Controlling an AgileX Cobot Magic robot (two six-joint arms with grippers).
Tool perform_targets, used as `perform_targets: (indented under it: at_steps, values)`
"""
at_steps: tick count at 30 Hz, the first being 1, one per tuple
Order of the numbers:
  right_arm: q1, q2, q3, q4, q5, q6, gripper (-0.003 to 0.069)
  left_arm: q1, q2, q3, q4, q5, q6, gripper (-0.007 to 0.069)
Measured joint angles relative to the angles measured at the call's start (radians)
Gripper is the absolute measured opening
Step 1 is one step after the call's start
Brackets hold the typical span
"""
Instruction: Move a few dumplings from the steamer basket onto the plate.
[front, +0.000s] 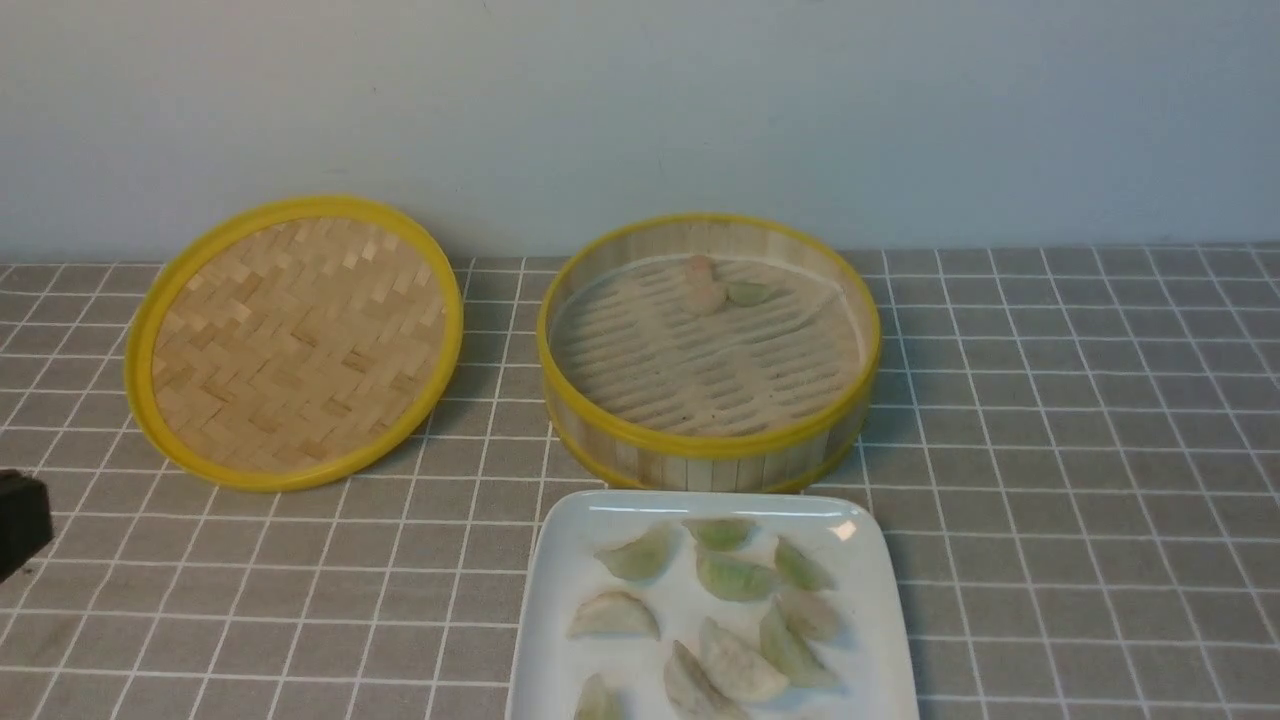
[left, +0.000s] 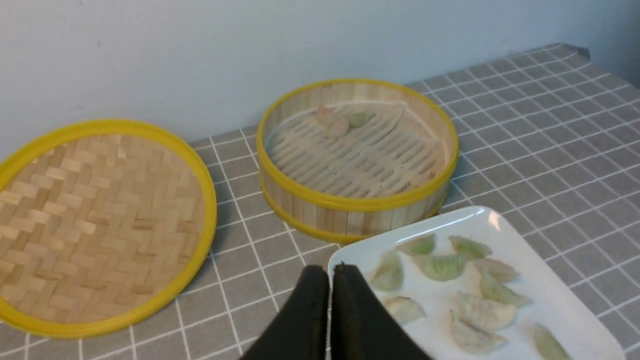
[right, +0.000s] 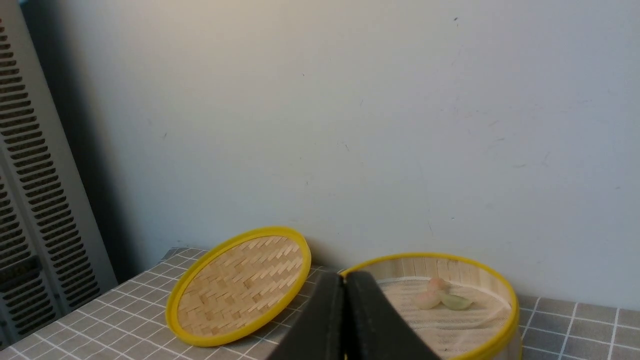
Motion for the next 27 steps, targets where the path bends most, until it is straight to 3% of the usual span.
perform_targets:
  at_steps: [17,23,27]
  values:
    - [0.0,0.0,0.001,0.0,0.0,0.0,-0.0013,0.0,-0.102,0.001,0.004,0.032,0.002,-0.0005]
    - [0.0,0.0,0.001,0.0,0.0,0.0,-0.0013,0.003,-0.097,0.052,0.063,-0.136,-0.001,-0.0005]
    - [0.0,0.0,0.001,0.0,0.0,0.0,-0.0013,0.064,-0.132,0.239,0.113,-0.319,-0.022,-0.0005]
